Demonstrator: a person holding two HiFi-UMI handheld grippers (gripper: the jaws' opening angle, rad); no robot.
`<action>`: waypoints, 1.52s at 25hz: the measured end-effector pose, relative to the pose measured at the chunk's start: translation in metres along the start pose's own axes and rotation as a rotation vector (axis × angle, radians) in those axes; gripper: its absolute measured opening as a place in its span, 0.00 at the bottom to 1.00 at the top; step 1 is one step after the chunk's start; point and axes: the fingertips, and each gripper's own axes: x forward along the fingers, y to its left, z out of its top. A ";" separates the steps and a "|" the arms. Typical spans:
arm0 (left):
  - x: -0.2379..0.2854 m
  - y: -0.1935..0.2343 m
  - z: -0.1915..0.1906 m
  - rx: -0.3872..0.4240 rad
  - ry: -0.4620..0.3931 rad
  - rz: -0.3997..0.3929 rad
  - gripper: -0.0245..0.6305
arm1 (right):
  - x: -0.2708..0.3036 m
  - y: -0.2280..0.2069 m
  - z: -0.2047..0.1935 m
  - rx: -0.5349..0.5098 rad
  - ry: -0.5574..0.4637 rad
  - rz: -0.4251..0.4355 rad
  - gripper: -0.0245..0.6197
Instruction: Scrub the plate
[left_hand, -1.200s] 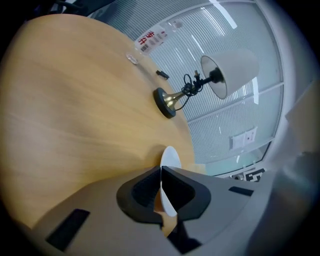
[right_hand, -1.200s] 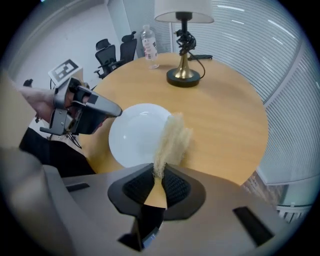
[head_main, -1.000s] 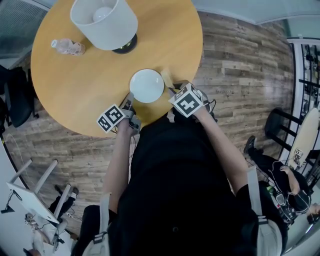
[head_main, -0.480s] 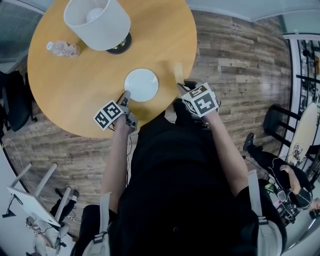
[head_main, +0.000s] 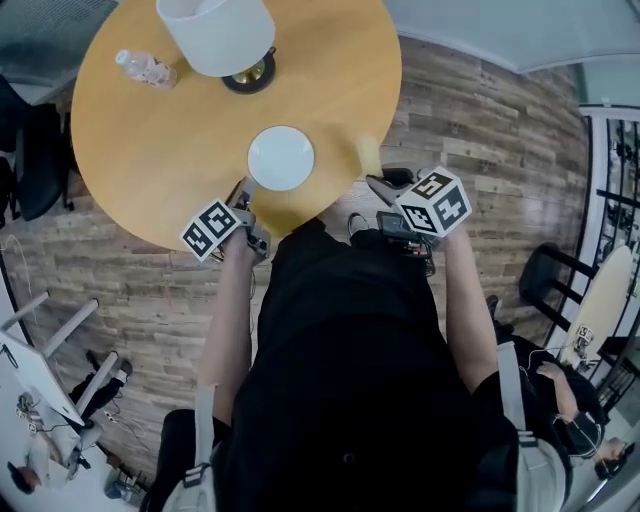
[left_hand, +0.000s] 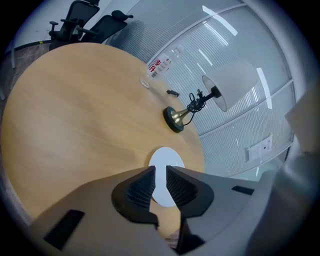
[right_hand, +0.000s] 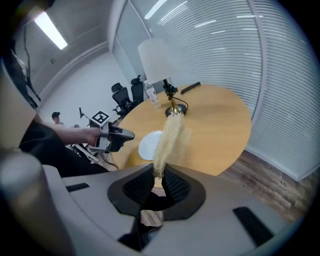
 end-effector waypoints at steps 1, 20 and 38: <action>-0.006 -0.006 -0.002 0.001 -0.025 -0.008 0.12 | -0.010 -0.002 -0.002 -0.024 -0.010 0.014 0.11; -0.120 -0.159 -0.182 0.281 -0.294 -0.173 0.06 | -0.160 0.000 -0.023 -0.203 -0.419 0.309 0.11; -0.169 -0.140 -0.231 0.316 -0.335 -0.132 0.06 | -0.157 0.075 -0.054 -0.262 -0.470 0.426 0.11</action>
